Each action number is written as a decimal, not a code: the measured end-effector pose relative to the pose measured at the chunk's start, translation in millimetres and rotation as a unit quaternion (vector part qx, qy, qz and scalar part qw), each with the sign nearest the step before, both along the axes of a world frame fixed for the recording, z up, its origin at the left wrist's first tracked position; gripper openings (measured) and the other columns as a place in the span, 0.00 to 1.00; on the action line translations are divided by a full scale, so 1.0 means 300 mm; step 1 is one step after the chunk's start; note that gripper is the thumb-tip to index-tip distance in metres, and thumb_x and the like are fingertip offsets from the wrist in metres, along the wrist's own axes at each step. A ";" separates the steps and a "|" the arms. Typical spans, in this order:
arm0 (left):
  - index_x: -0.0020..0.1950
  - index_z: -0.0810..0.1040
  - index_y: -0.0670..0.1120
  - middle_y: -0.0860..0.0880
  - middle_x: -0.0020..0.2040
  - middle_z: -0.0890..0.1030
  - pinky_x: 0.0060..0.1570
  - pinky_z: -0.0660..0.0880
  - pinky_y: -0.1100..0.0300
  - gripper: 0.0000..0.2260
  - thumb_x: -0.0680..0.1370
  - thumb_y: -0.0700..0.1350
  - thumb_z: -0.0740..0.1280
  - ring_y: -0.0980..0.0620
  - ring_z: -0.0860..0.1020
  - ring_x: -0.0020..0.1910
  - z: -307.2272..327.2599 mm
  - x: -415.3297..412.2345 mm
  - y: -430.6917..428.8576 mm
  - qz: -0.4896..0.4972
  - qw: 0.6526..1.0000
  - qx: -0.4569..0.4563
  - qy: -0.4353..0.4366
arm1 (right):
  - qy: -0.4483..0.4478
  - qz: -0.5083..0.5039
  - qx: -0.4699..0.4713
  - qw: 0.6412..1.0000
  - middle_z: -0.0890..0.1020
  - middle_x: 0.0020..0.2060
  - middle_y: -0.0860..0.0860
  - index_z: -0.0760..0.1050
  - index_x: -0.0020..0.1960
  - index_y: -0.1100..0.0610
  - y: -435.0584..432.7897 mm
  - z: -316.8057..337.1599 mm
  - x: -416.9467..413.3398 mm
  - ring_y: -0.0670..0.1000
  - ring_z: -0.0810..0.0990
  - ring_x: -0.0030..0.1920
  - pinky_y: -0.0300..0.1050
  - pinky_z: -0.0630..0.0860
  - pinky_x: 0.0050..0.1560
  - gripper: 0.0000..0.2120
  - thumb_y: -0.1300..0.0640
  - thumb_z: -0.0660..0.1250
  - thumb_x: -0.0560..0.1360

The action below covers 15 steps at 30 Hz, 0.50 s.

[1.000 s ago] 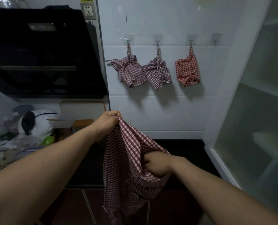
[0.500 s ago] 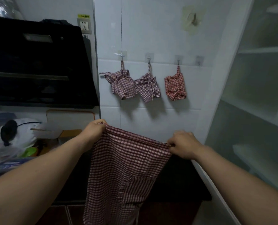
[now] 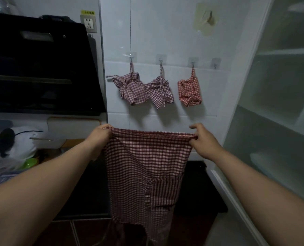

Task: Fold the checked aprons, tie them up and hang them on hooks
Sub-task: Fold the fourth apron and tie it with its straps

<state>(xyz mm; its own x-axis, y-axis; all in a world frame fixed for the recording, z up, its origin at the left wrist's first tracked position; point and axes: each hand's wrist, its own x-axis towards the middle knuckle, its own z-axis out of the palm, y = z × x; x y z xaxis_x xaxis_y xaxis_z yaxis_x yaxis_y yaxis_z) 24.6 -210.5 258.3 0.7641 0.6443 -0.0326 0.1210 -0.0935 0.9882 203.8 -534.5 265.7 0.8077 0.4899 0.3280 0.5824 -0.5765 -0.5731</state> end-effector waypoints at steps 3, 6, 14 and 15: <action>0.46 0.80 0.43 0.41 0.41 0.85 0.32 0.75 0.58 0.10 0.78 0.32 0.62 0.44 0.82 0.38 -0.009 -0.010 0.020 0.019 1.000 -0.010 -0.019 | 0.012 0.028 -0.037 0.999 0.85 0.41 0.51 0.83 0.46 0.57 -0.005 0.005 0.025 0.54 0.83 0.47 0.42 0.73 0.44 0.01 0.61 0.72 0.76; 0.54 0.81 0.42 0.39 0.50 0.86 0.40 0.76 0.57 0.13 0.80 0.32 0.59 0.44 0.83 0.45 -0.010 -0.009 0.031 0.004 1.000 0.018 -0.024 | 0.040 -0.017 0.074 0.996 0.84 0.41 0.51 0.81 0.44 0.53 0.009 -0.014 0.031 0.54 0.82 0.45 0.45 0.79 0.49 0.06 0.57 0.67 0.80; 0.51 0.80 0.47 0.46 0.47 0.84 0.42 0.77 0.59 0.14 0.84 0.34 0.57 0.48 0.82 0.46 0.006 0.057 0.002 0.037 0.994 0.076 -0.071 | 0.040 -0.072 0.167 0.983 0.83 0.47 0.53 0.77 0.52 0.58 0.065 -0.013 0.019 0.55 0.80 0.49 0.45 0.72 0.42 0.10 0.54 0.60 0.83; 0.51 0.80 0.48 0.46 0.47 0.84 0.43 0.78 0.58 0.13 0.85 0.36 0.57 0.48 0.82 0.47 0.010 0.067 -0.003 0.041 0.994 0.071 -0.078 | 0.043 -0.068 0.174 0.981 0.83 0.48 0.53 0.78 0.54 0.58 0.066 -0.011 0.026 0.55 0.81 0.50 0.47 0.74 0.46 0.10 0.54 0.61 0.83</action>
<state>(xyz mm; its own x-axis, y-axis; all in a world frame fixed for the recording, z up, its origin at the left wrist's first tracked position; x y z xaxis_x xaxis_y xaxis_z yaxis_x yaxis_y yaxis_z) 44.6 -211.3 261.3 0.6977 0.6941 0.1771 -0.0190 -0.2293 0.9732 211.7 -514.9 262.3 0.8898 0.2464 0.3840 0.4546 -0.4061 -0.7927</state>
